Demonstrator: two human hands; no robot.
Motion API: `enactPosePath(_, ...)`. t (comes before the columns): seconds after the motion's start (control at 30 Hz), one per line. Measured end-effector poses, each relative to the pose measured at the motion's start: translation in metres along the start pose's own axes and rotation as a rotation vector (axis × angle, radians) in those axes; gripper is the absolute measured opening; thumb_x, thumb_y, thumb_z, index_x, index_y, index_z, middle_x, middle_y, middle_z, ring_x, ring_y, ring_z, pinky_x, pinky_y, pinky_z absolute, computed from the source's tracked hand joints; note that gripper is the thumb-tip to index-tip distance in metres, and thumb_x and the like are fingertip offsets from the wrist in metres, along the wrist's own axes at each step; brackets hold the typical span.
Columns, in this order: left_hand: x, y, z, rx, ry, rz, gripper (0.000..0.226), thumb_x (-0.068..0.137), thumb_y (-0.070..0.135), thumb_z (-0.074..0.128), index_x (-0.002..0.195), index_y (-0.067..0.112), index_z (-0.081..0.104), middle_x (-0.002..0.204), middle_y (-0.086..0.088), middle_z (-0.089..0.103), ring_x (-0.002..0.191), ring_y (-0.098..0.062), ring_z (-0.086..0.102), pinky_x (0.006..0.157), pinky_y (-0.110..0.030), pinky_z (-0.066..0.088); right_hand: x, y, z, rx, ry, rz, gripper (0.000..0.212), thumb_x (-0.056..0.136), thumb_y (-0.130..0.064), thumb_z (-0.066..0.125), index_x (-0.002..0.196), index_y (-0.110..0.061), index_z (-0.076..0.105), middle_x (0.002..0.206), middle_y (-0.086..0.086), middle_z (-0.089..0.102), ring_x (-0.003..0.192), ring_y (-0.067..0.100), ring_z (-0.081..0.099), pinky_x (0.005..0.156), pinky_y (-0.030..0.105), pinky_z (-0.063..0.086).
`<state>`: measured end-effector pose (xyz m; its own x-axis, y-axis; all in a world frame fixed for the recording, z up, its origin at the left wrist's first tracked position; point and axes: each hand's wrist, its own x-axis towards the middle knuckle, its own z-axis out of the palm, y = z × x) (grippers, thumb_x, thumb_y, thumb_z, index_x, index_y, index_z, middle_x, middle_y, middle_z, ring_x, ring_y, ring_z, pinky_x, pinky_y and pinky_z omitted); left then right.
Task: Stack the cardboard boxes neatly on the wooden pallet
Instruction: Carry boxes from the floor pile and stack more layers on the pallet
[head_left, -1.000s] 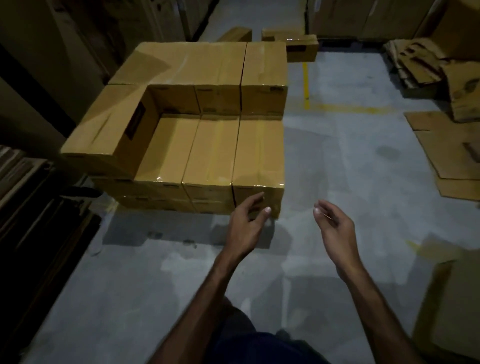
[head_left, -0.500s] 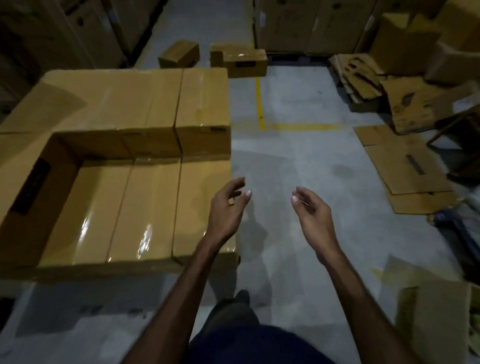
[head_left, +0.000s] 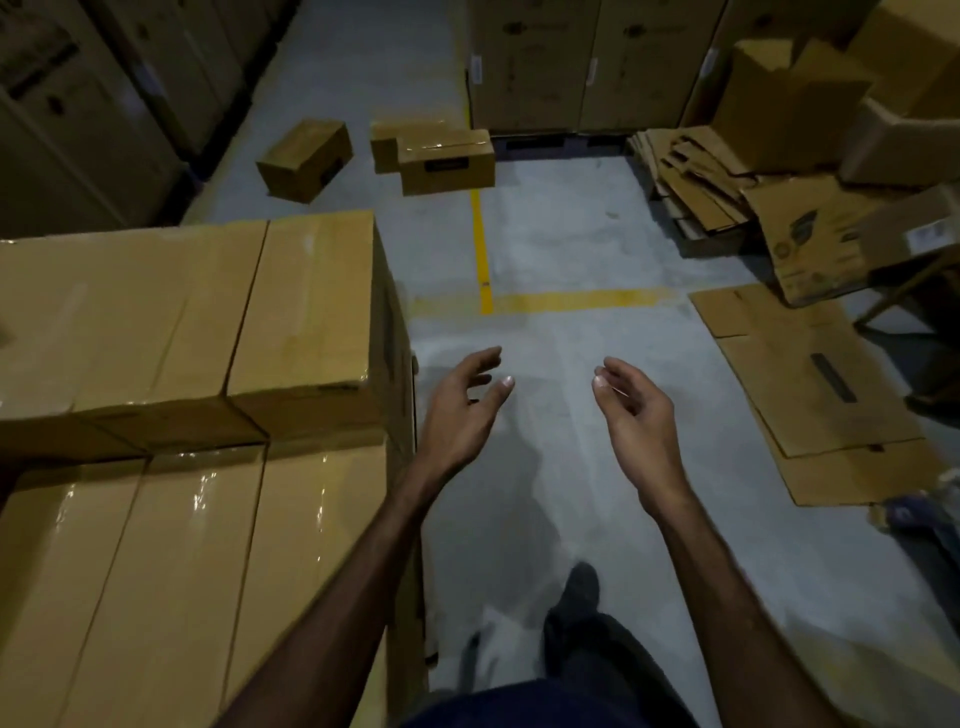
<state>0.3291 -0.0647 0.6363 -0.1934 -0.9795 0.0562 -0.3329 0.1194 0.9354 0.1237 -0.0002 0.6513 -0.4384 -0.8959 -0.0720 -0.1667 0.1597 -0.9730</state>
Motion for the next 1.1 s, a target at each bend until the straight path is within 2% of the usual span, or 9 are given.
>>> enactPosePath(0.17,0.114,0.027,0.034,0.022,0.091,-0.021,0.049,0.103,0.032,0.067,0.150,0.020,0.058,0.145,0.004,0.063,0.125,-0.010,0.063,0.101,-0.036,0.056,0.149,-0.018,-0.013,0.009,-0.108,-0.036,0.037,0.102,-0.025,0.069,0.138,-0.021,0.065,0.127,-0.009,0.070,0.112,-0.009,0.065,0.102,0.021,0.050)
enactPosePath(0.23,0.158,0.033,0.041,0.007,0.154,-0.030,0.049,0.103,0.031,0.068,0.150,0.021,0.058,0.144,0.005,0.064,0.125,-0.009,0.063,0.098,-0.029,0.056,0.208,-0.028,-0.010,0.001,-0.152,-0.051,0.037,0.101,-0.021,0.069,0.137,-0.016,0.066,0.126,-0.004,0.072,0.110,-0.007,0.067,0.104,0.023,0.051)
enactPosePath(0.33,0.213,0.033,0.042,0.011,0.228,-0.077,0.048,0.104,0.032,0.067,0.150,0.023,0.057,0.144,0.007,0.063,0.125,-0.007,0.062,0.091,-0.016,0.051,0.279,-0.042,0.005,-0.021,-0.229,-0.088,0.036,0.102,-0.019,0.068,0.137,-0.013,0.066,0.124,-0.002,0.072,0.105,-0.011,0.067,0.098,0.014,0.051)
enactPosePath(0.5,0.321,0.010,0.039,0.023,0.302,-0.106,0.049,0.105,0.036,0.065,0.151,0.025,0.056,0.148,0.008,0.061,0.128,-0.010,0.061,0.099,-0.036,0.053,0.395,-0.052,0.048,-0.039,-0.337,-0.088,0.037,0.102,-0.022,0.068,0.138,-0.016,0.065,0.128,-0.003,0.071,0.113,-0.006,0.066,0.098,0.016,0.049)
enactPosePath(0.7,0.486,-0.032,0.030,0.016,0.270,-0.142,0.049,0.105,0.036,0.064,0.151,0.025,0.055,0.147,0.008,0.061,0.128,-0.011,0.060,0.099,-0.037,0.054,0.551,-0.056,0.109,-0.067,-0.329,-0.058,0.040,0.102,-0.024,0.068,0.141,-0.015,0.064,0.130,-0.002,0.071,0.111,-0.008,0.065,0.098,0.018,0.049)
enactPosePath(0.8,0.579,-0.036,0.018,0.037,0.212,-0.150,0.050,0.102,0.044,0.066,0.148,0.026,0.058,0.145,0.009,0.062,0.124,-0.012,0.062,0.100,-0.041,0.056,0.623,-0.077,0.136,-0.055,-0.293,-0.034,0.040,0.102,-0.025,0.068,0.140,-0.016,0.063,0.128,-0.005,0.071,0.113,-0.007,0.065,0.103,0.024,0.050)
enactPosePath(0.9,0.671,-0.031,0.007,0.071,0.173,-0.135,0.056,0.096,0.053,0.062,0.146,0.027,0.059,0.143,0.011,0.063,0.121,-0.009,0.064,0.099,-0.043,0.058,0.695,-0.096,0.156,-0.046,-0.262,-0.031,0.038,0.103,-0.027,0.068,0.140,-0.019,0.064,0.127,-0.009,0.071,0.115,-0.006,0.065,0.101,0.021,0.049)
enactPosePath(1.0,0.749,-0.031,0.003,0.072,0.167,-0.115,0.056,0.095,0.052,0.062,0.145,0.027,0.061,0.141,0.011,0.065,0.120,-0.009,0.065,0.096,-0.043,0.058,0.764,-0.105,0.175,-0.045,-0.236,-0.018,0.038,0.103,-0.028,0.067,0.140,-0.022,0.063,0.126,-0.014,0.069,0.113,-0.013,0.062,0.096,0.015,0.047)
enactPosePath(1.1,0.825,-0.045,0.004,0.071,0.175,-0.126,0.050,0.099,0.045,0.065,0.145,0.026,0.060,0.141,0.010,0.065,0.122,-0.010,0.064,0.099,-0.043,0.057,0.844,-0.103,0.204,-0.041,-0.252,-0.009,0.039,0.103,-0.027,0.067,0.141,-0.020,0.063,0.126,-0.011,0.068,0.109,-0.015,0.062,0.101,0.020,0.048)
